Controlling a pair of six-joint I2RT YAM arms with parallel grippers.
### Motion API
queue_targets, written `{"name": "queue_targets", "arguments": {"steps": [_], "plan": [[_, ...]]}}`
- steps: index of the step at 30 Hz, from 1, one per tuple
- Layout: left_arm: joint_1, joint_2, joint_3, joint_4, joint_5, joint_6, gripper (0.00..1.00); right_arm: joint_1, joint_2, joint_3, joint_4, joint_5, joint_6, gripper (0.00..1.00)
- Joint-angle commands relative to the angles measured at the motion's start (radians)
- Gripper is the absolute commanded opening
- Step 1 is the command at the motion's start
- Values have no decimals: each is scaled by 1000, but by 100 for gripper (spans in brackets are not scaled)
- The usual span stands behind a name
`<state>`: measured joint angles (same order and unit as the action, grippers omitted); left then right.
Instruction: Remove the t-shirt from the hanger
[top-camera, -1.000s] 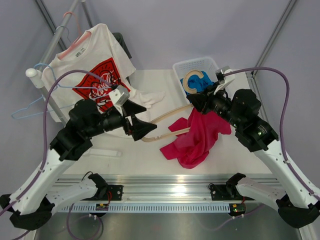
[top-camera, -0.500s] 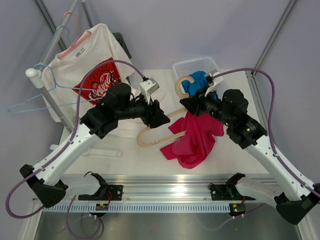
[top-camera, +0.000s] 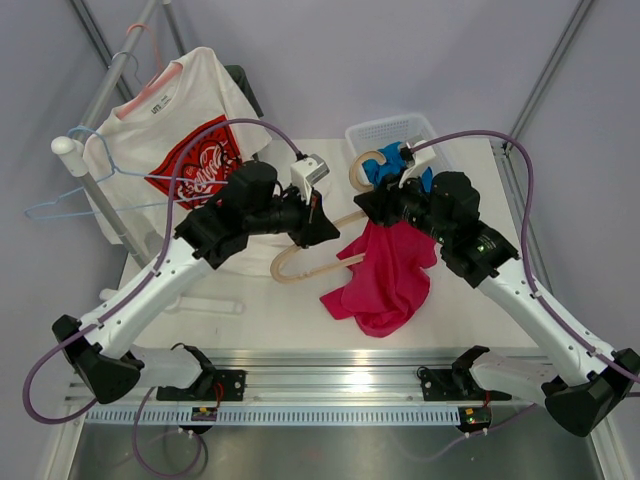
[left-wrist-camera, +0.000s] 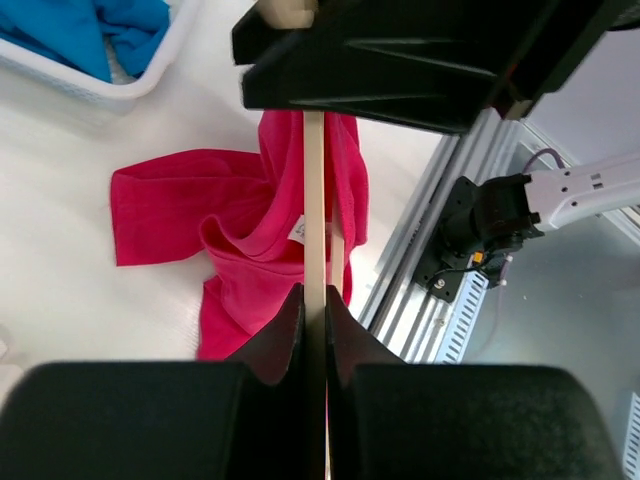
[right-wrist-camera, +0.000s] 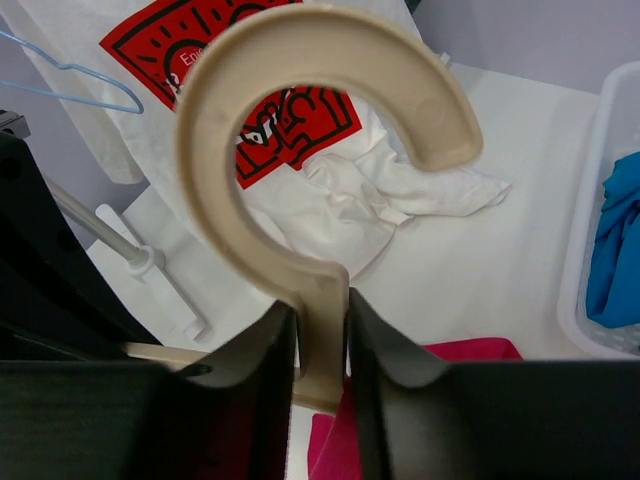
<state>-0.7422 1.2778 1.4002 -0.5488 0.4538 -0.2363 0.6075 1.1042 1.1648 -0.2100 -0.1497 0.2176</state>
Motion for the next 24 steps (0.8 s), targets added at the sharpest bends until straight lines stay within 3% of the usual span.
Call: {"name": "queue_targets", "arguments": {"steps": [1,2,3,6,13,20,24], "plan": [[-2,-47,2,69,-55,0,0,6,-18,44,26,-2,-23,46],[-2,-57,-7,72,-70,-1,0,6,-21,47,23,-1,-21,55],[-2,-67,-16,79,-78,-8,0,5,-26,49,14,4,-21,76],[-2,-106,-47,78,-133,-24,0,6,-41,42,-12,33,-21,99],[-2,-195,-79,27,-234,-49,0,6,-130,-2,-81,61,-34,100],[-2,-267,-78,26,-317,-120,0,5,-207,-154,-77,-166,-73,99],[-2,-297,-78,24,-331,-139,0,6,-250,-249,-60,-123,-83,97]]}}
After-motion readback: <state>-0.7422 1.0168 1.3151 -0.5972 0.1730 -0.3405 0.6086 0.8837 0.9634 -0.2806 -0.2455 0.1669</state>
